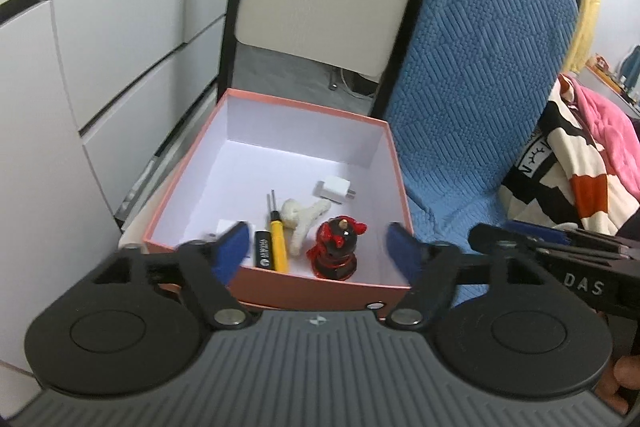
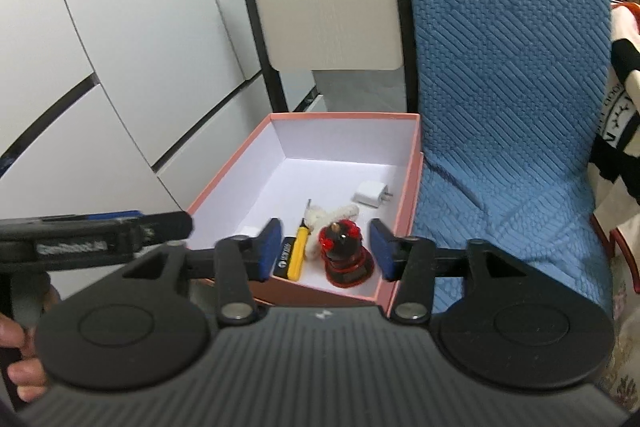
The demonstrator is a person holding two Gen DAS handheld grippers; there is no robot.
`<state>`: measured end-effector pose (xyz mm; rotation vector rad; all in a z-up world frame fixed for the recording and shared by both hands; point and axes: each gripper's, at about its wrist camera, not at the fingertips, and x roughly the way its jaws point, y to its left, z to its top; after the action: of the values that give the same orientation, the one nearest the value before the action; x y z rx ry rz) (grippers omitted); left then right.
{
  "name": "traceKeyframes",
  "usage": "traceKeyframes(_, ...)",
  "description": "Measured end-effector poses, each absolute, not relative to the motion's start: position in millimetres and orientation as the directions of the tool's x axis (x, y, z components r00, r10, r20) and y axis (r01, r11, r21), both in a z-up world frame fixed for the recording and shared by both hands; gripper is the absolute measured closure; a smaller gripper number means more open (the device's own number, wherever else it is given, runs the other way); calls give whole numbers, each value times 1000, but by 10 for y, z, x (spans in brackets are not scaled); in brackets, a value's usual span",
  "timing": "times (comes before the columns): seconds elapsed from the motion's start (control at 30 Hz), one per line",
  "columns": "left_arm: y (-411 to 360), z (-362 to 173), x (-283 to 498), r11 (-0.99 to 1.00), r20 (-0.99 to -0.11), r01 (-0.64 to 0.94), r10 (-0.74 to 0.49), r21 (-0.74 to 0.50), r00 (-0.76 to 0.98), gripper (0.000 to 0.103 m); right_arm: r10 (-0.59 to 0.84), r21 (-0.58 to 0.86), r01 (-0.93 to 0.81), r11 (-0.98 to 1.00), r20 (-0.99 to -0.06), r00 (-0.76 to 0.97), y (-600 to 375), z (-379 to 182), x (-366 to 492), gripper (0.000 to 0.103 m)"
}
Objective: Organize rigid objects
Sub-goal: 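Withdraw both tools upward from the pink box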
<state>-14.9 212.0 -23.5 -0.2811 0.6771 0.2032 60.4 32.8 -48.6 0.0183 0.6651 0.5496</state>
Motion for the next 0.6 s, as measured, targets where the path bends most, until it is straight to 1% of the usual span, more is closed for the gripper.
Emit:
traceKeyframes(0.07, 2095, -230, -196, 948, -634, -274, 113, -162, 765, 9, 485, 177, -478, 861, -572, 662, 310, -488, 570, 22)
traceKeyframes(0.1, 2086, -233, -211, 950, -633, -274, 120, -151, 765, 7, 483, 174, -476, 862, -568, 667, 299, -491, 560, 17)
traceKeyframes(0.13, 2074, -238, -230, 951, -632, -274, 125, -144, 765, 4, 482, 175, -475, 863, -567, 668, 291, -504, 559, 17)
traceKeyframes(0.23, 2071, -253, -261, 953, -633, -268, 120, -143, 765, 2, 470, 180, -457, 871, -576, 669, 262, -551, 562, 17)
traceKeyframes(0.6, 2104, -342, -301, 949, -643, -279, 122, -149, 756, 1, 454, 163, -452, 877, -590, 668, 234, -653, 511, 17)
